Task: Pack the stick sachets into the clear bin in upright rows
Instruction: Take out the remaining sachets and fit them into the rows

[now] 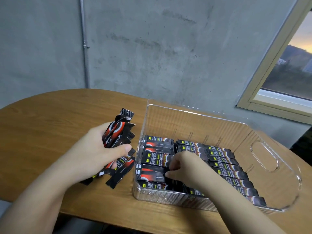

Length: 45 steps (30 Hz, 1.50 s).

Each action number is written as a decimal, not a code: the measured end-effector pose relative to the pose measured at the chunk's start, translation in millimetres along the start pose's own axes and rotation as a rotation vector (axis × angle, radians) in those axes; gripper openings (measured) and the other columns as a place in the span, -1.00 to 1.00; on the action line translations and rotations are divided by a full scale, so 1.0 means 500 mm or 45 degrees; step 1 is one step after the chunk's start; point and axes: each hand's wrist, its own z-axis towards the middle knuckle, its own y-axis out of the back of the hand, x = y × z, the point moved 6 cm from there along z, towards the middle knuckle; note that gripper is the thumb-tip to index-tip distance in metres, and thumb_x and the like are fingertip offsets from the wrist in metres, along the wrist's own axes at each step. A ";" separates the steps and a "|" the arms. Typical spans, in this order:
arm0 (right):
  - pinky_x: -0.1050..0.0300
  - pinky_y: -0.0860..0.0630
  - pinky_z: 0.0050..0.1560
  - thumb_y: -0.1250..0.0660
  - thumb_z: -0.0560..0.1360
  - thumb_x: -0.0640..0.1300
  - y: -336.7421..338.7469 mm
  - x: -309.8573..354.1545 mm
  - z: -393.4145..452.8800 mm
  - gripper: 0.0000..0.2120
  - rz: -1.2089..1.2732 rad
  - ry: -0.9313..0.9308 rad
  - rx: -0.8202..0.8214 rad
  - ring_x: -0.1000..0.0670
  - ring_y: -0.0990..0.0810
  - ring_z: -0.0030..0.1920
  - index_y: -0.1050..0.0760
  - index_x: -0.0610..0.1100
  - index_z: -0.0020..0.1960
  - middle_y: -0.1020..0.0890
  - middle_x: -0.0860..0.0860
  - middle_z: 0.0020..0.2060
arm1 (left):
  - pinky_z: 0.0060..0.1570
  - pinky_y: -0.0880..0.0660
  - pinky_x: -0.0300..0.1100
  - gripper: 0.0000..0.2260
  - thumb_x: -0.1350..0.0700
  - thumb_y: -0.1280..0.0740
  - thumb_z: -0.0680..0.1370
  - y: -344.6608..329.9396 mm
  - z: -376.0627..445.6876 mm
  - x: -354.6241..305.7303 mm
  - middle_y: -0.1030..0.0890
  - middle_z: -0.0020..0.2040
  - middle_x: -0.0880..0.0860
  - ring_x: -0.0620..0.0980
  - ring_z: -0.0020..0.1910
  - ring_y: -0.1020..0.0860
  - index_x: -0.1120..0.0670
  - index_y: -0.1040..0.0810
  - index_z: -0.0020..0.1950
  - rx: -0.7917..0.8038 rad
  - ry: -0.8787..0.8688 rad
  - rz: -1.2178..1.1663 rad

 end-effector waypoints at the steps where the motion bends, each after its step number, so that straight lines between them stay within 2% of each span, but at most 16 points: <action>1: 0.14 -0.30 -0.35 -0.43 0.42 -0.04 -0.003 0.005 0.000 -0.76 0.007 0.037 0.011 0.01 -0.41 -0.31 -0.54 -0.22 -0.14 -0.58 -0.17 -0.23 | -0.34 -0.52 -0.05 -0.89 0.11 -0.43 0.45 0.000 -0.001 0.000 -0.59 -0.44 0.16 0.01 -0.48 -0.53 0.04 -0.51 -0.20 0.002 0.004 0.004; 3: 0.28 -0.34 -0.34 -0.46 0.41 -0.01 -0.005 0.021 -0.006 -0.81 0.036 0.103 0.071 0.05 -0.49 -0.23 -0.57 -0.06 -0.05 -0.52 0.07 -0.25 | -0.33 -0.52 -0.03 -0.89 0.10 -0.43 0.45 0.000 -0.001 0.000 -0.58 -0.44 0.17 0.07 -0.47 -0.54 0.05 -0.51 -0.19 0.000 0.010 0.008; 4: 0.35 -0.34 -0.33 -0.48 0.40 0.00 -0.009 0.028 -0.008 -0.79 0.035 0.128 0.110 0.08 -0.50 -0.19 -0.58 -0.02 -0.01 -0.49 0.14 -0.23 | -0.32 -0.53 -0.02 -0.89 0.10 -0.43 0.45 0.001 -0.001 0.000 -0.58 -0.44 0.17 0.12 -0.45 -0.55 0.06 -0.52 -0.18 -0.003 0.009 0.009; 7: 0.34 -0.36 -0.27 -0.51 0.36 -0.02 -0.019 0.042 -0.007 -0.70 -0.059 0.211 0.162 0.09 -0.49 -0.13 -0.58 0.00 0.07 -0.50 0.14 -0.14 | -0.28 -0.55 0.01 -0.89 0.11 -0.43 0.45 0.002 -0.002 -0.003 -0.58 -0.44 0.17 0.21 -0.37 -0.59 0.08 -0.52 -0.18 -0.021 0.011 0.010; 10: 0.22 -0.43 -0.21 -0.52 0.35 -0.03 -0.022 0.049 -0.005 -0.69 -0.094 0.228 0.173 0.06 -0.52 -0.12 -0.57 0.00 0.06 -0.50 0.14 -0.14 | -0.27 -0.54 -0.07 -0.89 0.12 -0.43 0.45 0.002 -0.002 -0.003 -0.58 -0.45 0.14 0.15 -0.39 -0.59 0.10 -0.52 -0.17 -0.029 0.016 -0.002; 12: 0.21 -0.43 -0.21 -0.51 0.36 -0.02 -0.019 0.050 -0.004 -0.69 -0.094 0.227 0.162 0.04 -0.55 -0.13 -0.57 -0.01 0.07 -0.49 0.14 -0.16 | -0.24 -0.55 -0.02 -0.89 0.13 -0.43 0.45 0.002 -0.002 -0.002 -0.57 -0.46 0.13 0.12 -0.43 -0.58 0.09 -0.51 -0.17 -0.022 0.015 -0.017; 18: 0.18 -0.44 -0.23 -0.47 0.41 0.00 -0.017 0.054 0.000 -0.72 -0.110 0.246 0.080 0.00 -0.60 -0.14 -0.56 -0.03 0.07 -0.52 0.11 -0.16 | -0.25 -0.55 0.03 -0.88 0.11 -0.43 0.46 0.003 -0.002 -0.001 -0.57 -0.46 0.14 0.22 -0.38 -0.58 -0.05 -0.52 -0.20 0.008 0.007 -0.032; 21: 0.16 -0.49 -0.14 -0.46 0.41 0.02 -0.015 0.053 0.000 -0.76 -0.096 0.250 0.041 0.03 -0.58 -0.12 -0.57 -0.02 0.04 -0.53 0.12 -0.17 | -0.34 -0.54 -0.16 -0.87 0.13 -0.44 0.46 0.003 -0.003 -0.002 -0.58 -0.45 0.12 0.12 -0.44 -0.56 -0.01 -0.50 -0.20 -0.005 0.003 -0.038; 24: 0.25 -0.45 -0.21 -0.43 0.44 0.04 0.017 0.061 -0.004 -0.85 0.091 0.291 -0.094 0.14 -0.52 -0.24 -0.55 0.02 -0.04 -0.52 0.20 -0.28 | -0.42 -0.48 -0.28 -0.83 0.14 -0.45 0.44 -0.002 -0.004 -0.006 -0.59 -0.45 0.07 -0.06 -0.50 -0.53 0.03 -0.46 -0.09 0.005 0.032 -0.079; 26: 0.33 -0.37 -0.32 -0.42 0.45 0.05 0.050 0.081 -0.012 -0.90 0.371 0.359 -0.180 0.20 -0.46 -0.36 -0.53 0.06 -0.09 -0.51 0.25 -0.37 | -0.39 -0.48 -0.24 -0.78 0.13 -0.46 0.43 -0.005 -0.003 -0.005 -0.60 -0.43 0.00 -0.12 -0.49 -0.54 0.02 -0.45 -0.04 0.013 0.065 -0.102; 29: 0.37 -0.39 -0.30 -0.39 0.47 0.01 0.089 0.129 -0.020 -0.95 0.710 0.491 -0.212 0.23 -0.43 -0.37 -0.54 0.11 -0.07 -0.54 0.27 -0.34 | -0.28 -0.44 -0.16 -0.71 0.11 -0.49 0.43 -0.005 -0.002 -0.004 -0.61 -0.40 -0.07 -0.19 -0.46 -0.54 -0.01 -0.45 0.04 0.001 0.068 -0.127; 32: 0.39 -0.40 -0.25 -0.38 0.50 -0.06 0.106 0.169 -0.018 -0.92 0.827 0.578 -0.205 0.26 -0.48 -0.36 -0.53 0.10 -0.04 -0.55 0.24 -0.35 | -0.35 -0.45 -0.19 -0.71 0.15 -0.46 0.46 -0.009 -0.004 -0.012 -0.58 -0.43 -0.01 -0.12 -0.46 -0.53 0.00 -0.42 0.09 0.028 0.045 -0.187; 37: 0.31 -0.39 -0.30 -0.37 0.51 -0.14 0.115 0.195 -0.020 -0.84 0.828 0.647 -0.230 0.18 -0.43 -0.38 -0.50 0.08 -0.20 -0.54 0.13 -0.35 | -0.41 -0.47 -0.20 -0.76 0.25 -0.39 0.49 -0.009 -0.009 -0.032 -0.56 -0.46 0.02 -0.08 -0.49 -0.51 -0.01 -0.42 0.04 0.047 -0.011 -0.206; 39: 0.28 -0.41 -0.29 -0.35 0.52 -0.18 0.126 0.180 -0.016 -0.82 0.916 0.605 -0.310 0.13 -0.46 -0.36 -0.49 0.03 -0.22 -0.55 0.08 -0.36 | -0.42 -0.48 -0.25 -0.77 0.26 -0.38 0.49 -0.005 -0.009 -0.038 -0.57 -0.45 0.00 -0.09 -0.50 -0.51 -0.04 -0.44 -0.03 0.027 -0.021 -0.169; 42: 0.24 -0.43 -0.29 -0.33 0.52 -0.24 0.143 0.119 -0.001 -0.83 1.074 0.432 -0.457 0.14 -0.47 -0.38 -0.49 -0.02 -0.19 -0.53 0.12 -0.42 | -0.42 -0.47 -0.30 -0.79 0.22 -0.38 0.50 0.001 -0.010 -0.036 -0.58 -0.45 0.02 -0.08 -0.51 -0.52 -0.07 -0.44 -0.16 0.009 -0.016 -0.099; 45: 0.20 -0.45 -0.25 -0.32 0.52 -0.30 0.141 0.047 0.007 -0.84 1.172 0.294 -0.482 0.12 -0.49 -0.39 -0.53 -0.05 -0.03 -0.55 0.10 -0.41 | -0.43 -0.47 -0.31 -0.82 0.22 -0.38 0.50 0.003 -0.007 -0.025 -0.56 -0.47 0.07 -0.05 -0.50 -0.51 -0.05 -0.48 -0.16 -0.011 -0.007 -0.103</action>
